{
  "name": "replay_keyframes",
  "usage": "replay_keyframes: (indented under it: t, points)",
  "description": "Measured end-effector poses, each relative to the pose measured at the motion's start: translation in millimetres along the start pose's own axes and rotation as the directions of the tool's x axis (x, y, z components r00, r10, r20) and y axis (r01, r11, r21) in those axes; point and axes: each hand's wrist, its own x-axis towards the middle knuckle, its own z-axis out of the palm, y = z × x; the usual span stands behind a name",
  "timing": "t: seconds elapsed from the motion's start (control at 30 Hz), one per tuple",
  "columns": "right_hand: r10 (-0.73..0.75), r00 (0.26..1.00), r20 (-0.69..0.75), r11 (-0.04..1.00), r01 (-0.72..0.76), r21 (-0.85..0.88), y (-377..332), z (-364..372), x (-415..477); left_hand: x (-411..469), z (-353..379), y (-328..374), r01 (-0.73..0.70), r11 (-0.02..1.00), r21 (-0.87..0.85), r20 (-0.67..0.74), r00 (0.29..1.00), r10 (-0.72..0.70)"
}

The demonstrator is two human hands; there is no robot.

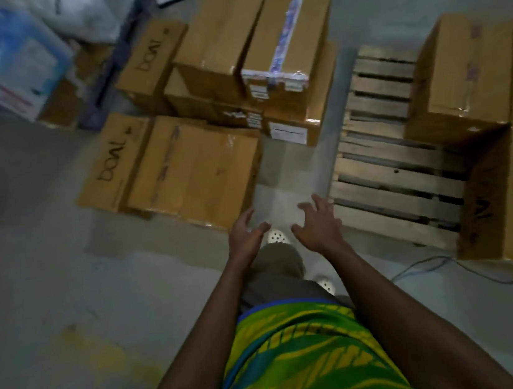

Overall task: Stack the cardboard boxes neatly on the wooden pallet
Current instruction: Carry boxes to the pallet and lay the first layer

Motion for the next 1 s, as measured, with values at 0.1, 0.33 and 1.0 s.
replay_keyframes:
  t: [0.1,0.33,1.0]
  points:
    - [-0.073,0.996,0.042,0.994,0.076,-0.078,-38,15,-5,-2,-47,-19,0.041,0.996,-0.080,-0.071,0.996,-0.047]
    - [-0.071,0.997,0.027,0.997,0.071,0.022,-138,65,16,22,-150,-49,0.065,0.968,-0.241,-0.081,0.993,-0.087]
    - [0.477,0.871,0.116,0.705,-0.458,0.541,-119,437,364,480,-170,-368,0.438,0.874,-0.209,-0.157,0.867,-0.473]
